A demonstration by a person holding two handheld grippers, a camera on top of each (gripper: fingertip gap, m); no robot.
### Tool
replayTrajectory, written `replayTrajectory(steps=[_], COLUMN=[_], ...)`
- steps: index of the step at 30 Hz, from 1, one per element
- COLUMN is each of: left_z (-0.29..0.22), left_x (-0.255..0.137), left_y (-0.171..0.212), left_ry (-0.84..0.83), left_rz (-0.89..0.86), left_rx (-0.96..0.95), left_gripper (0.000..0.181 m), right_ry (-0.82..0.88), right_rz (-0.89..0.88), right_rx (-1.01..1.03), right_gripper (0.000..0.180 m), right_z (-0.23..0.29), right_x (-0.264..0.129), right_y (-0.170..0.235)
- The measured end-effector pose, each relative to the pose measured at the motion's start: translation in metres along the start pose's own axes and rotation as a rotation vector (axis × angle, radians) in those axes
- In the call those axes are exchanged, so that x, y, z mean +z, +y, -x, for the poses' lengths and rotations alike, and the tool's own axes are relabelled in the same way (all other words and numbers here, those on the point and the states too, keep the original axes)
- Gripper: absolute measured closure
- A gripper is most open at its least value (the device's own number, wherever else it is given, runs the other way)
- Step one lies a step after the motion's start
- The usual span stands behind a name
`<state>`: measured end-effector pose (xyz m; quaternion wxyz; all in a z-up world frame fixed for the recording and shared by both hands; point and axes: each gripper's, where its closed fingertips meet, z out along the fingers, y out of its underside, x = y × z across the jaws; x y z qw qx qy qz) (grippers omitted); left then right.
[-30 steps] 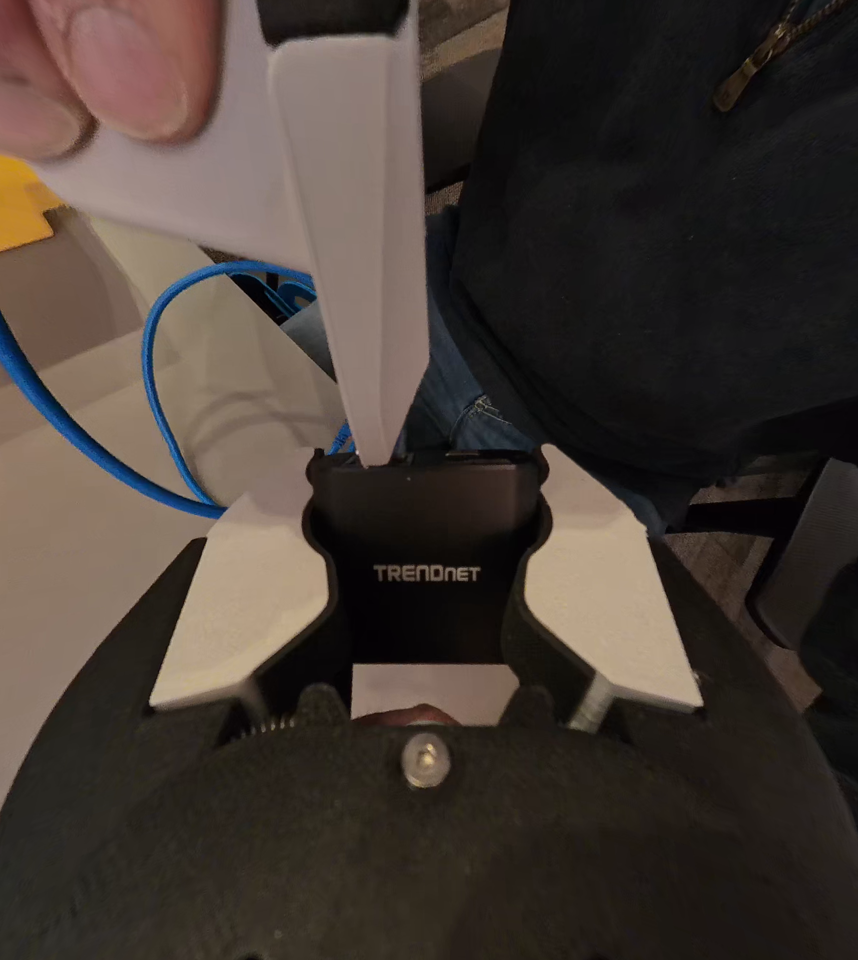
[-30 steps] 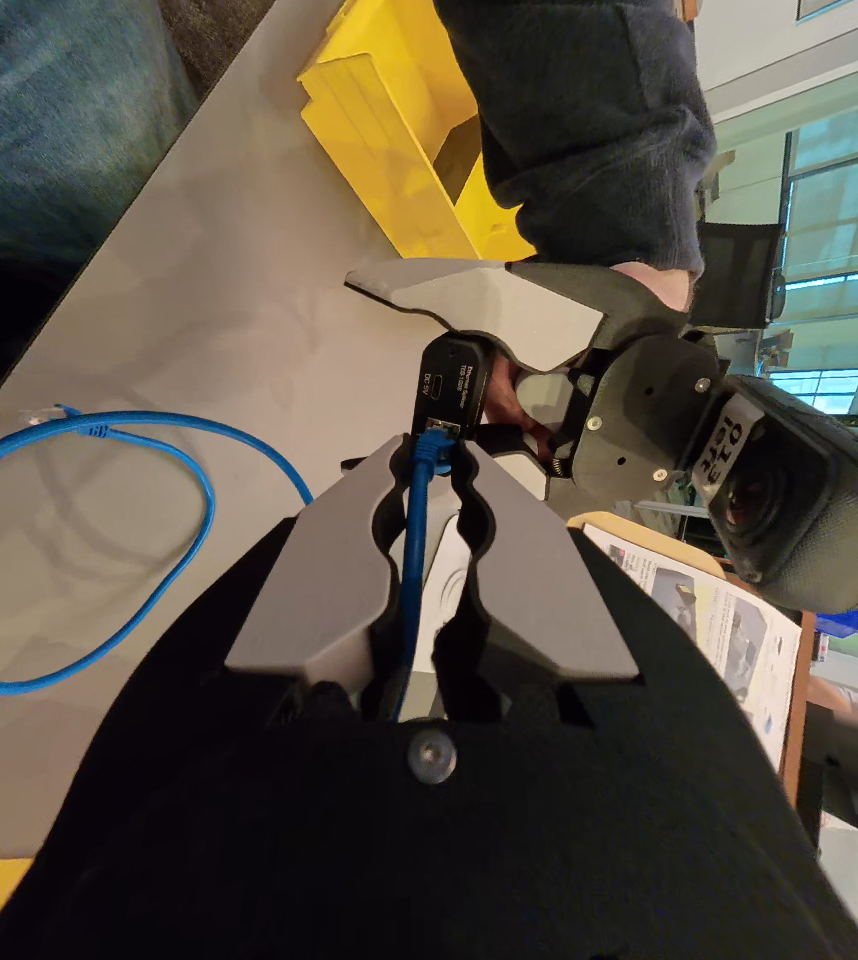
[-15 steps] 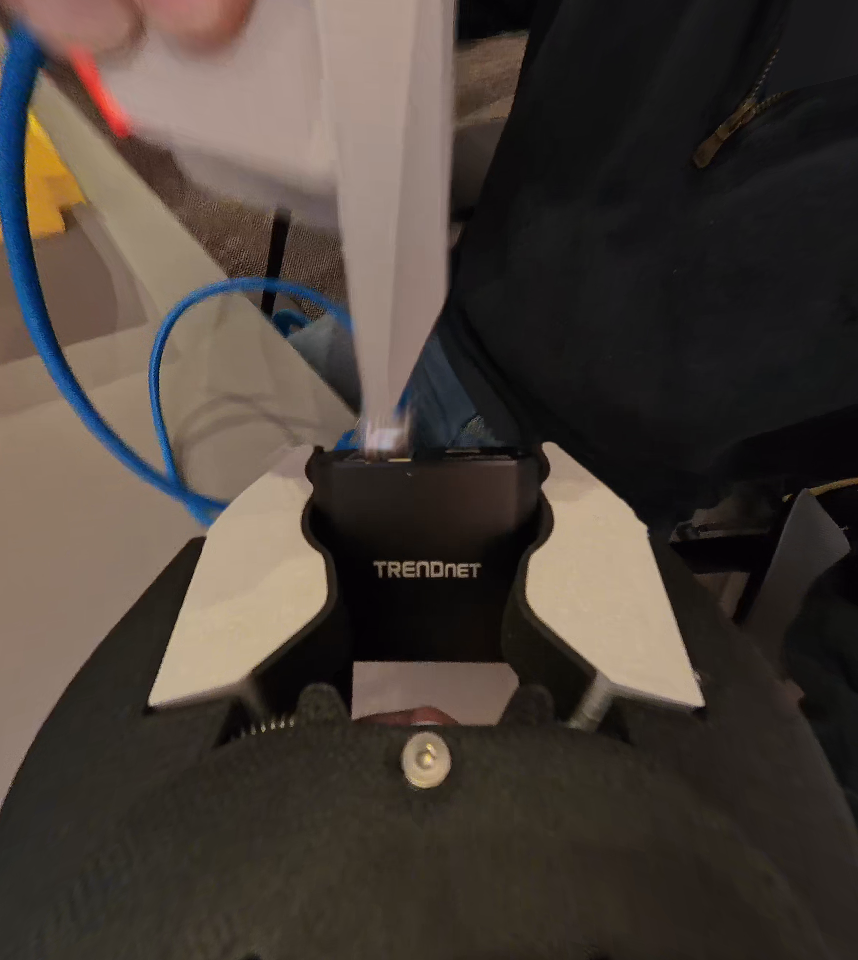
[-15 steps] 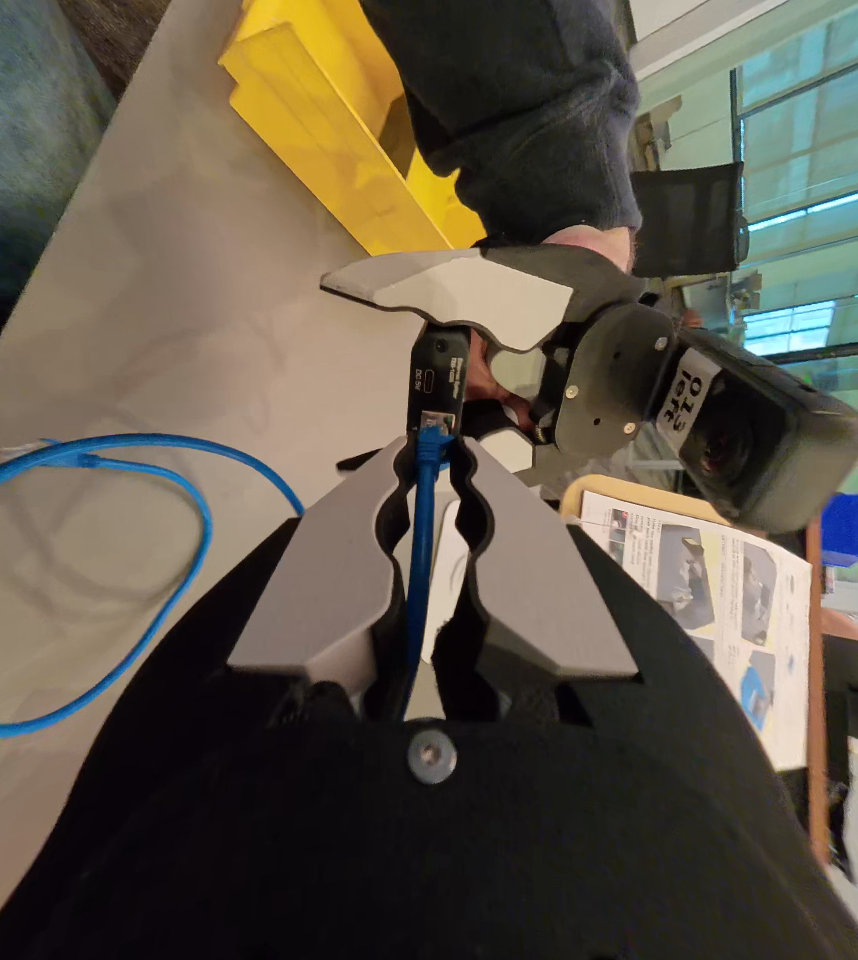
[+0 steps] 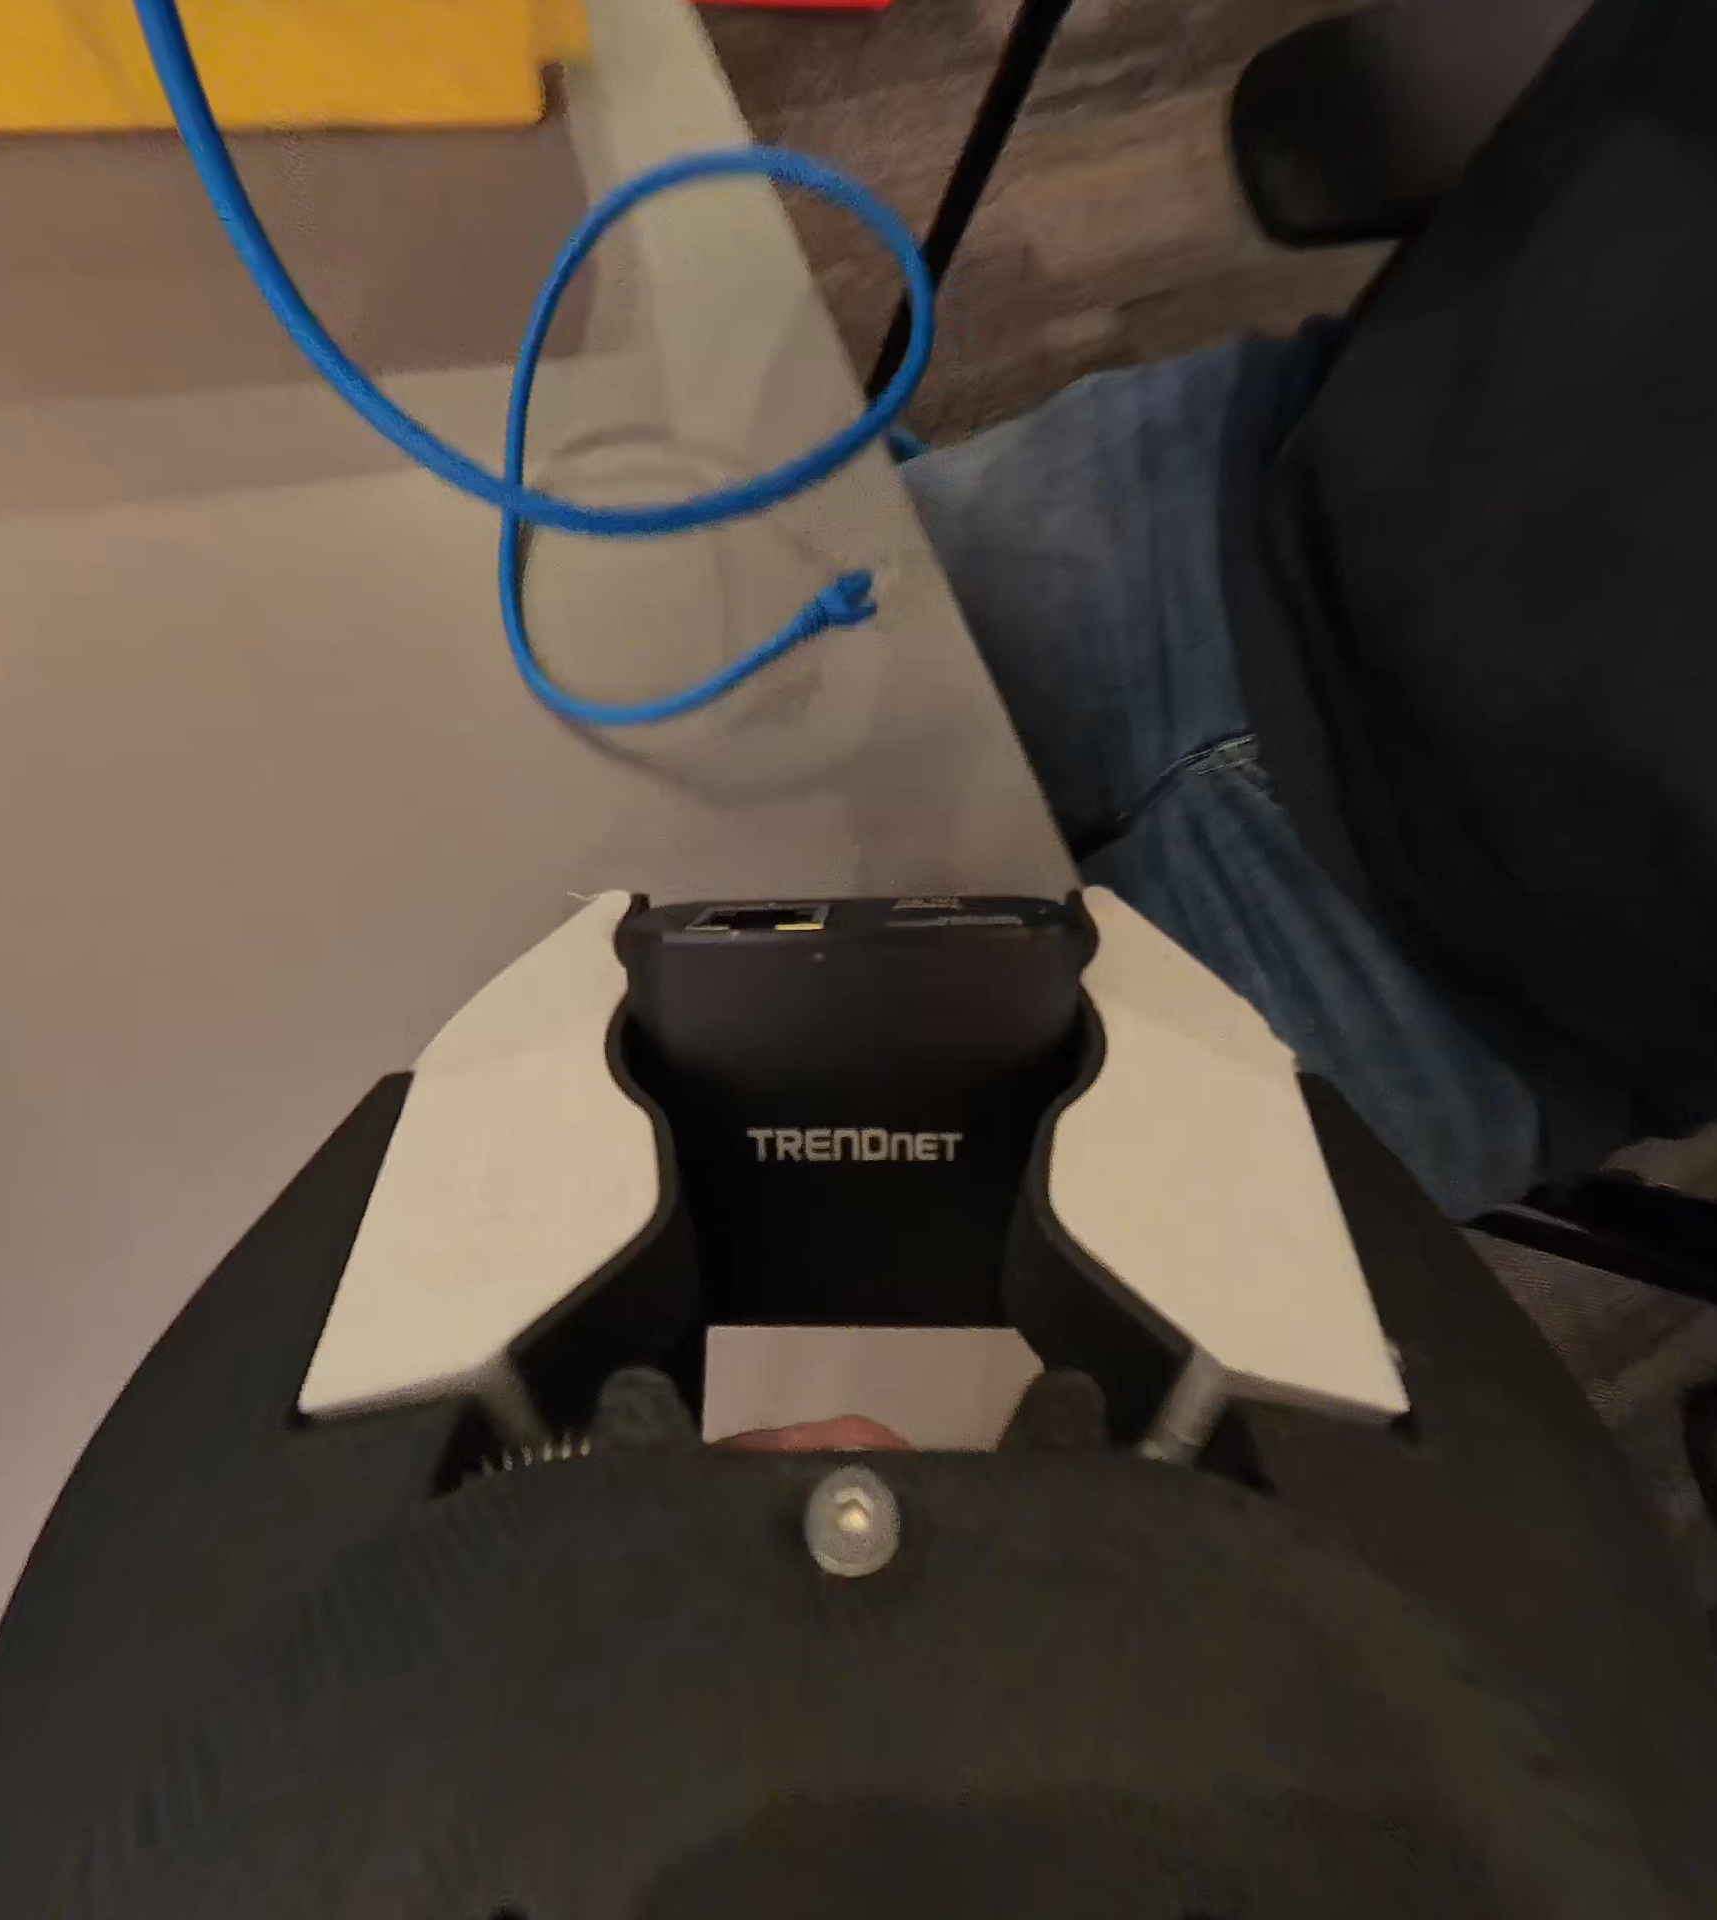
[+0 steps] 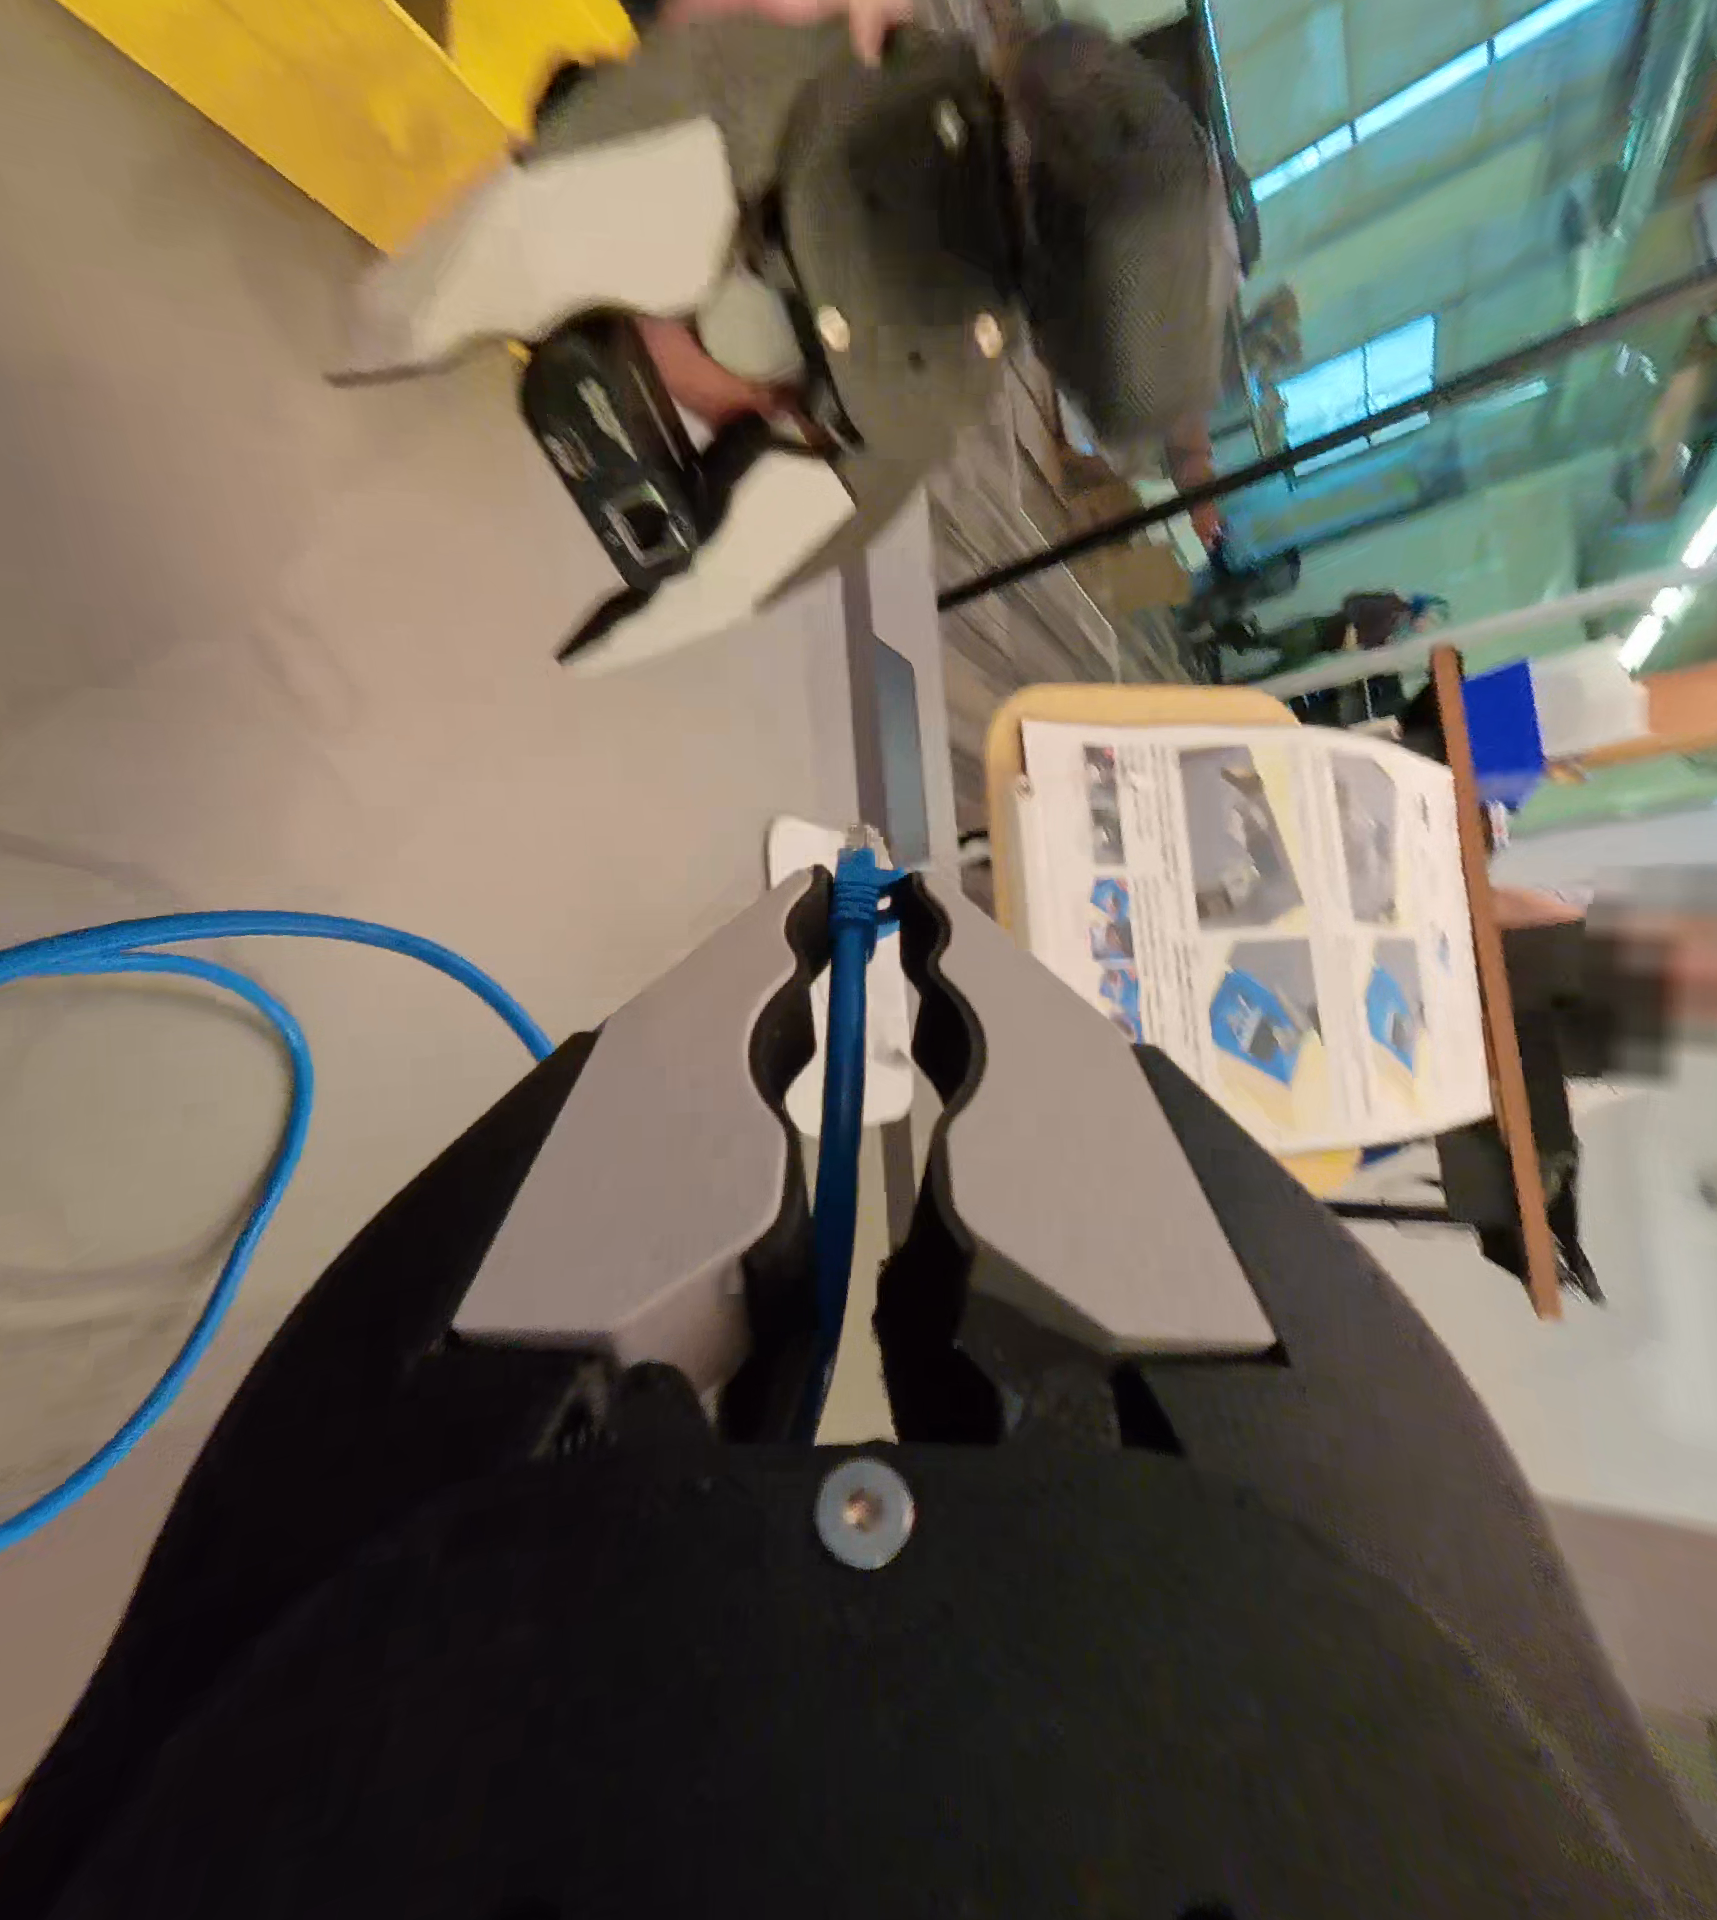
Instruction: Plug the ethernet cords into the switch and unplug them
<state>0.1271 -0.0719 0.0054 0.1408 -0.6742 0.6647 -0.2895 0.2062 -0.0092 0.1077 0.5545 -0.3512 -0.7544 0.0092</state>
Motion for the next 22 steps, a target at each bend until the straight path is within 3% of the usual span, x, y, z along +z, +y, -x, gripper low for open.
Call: replayTrajectory(steps=[1, 7, 15, 18, 22], left_z=[0.002, 0.003, -0.004, -0.009, -0.011], left_x=[0.001, 0.0, 0.017, 0.026, 0.035], left_y=[0.003, 0.015, 0.026, 0.028, 0.03], left_ry=[-0.034, -0.192, -0.296, -0.29, -0.294], left_rz=[0.016, 0.013, -0.007, -0.002, -0.005], left_rx=[-0.007, -0.071, -0.109, -0.11, -0.119], left_gripper=[0.106, 0.107, 0.107, 0.107, 0.107], right_ry=[0.022, 0.199, 0.515, 0.595, 0.612], right_rz=[0.022, 0.161, 0.374, 0.453, 0.586], right_rx=[0.004, 0.014, 0.077, 0.1, 0.145], right_gripper=[0.168, 0.168, 0.167, 0.168, 0.168], right_z=[-0.006, -0.065, -0.162, -0.172, -0.148], right_x=[-0.003, -0.046, -0.152, -0.188, -0.206], right_y=[0.007, 0.035, 0.081, 0.097, 0.139])
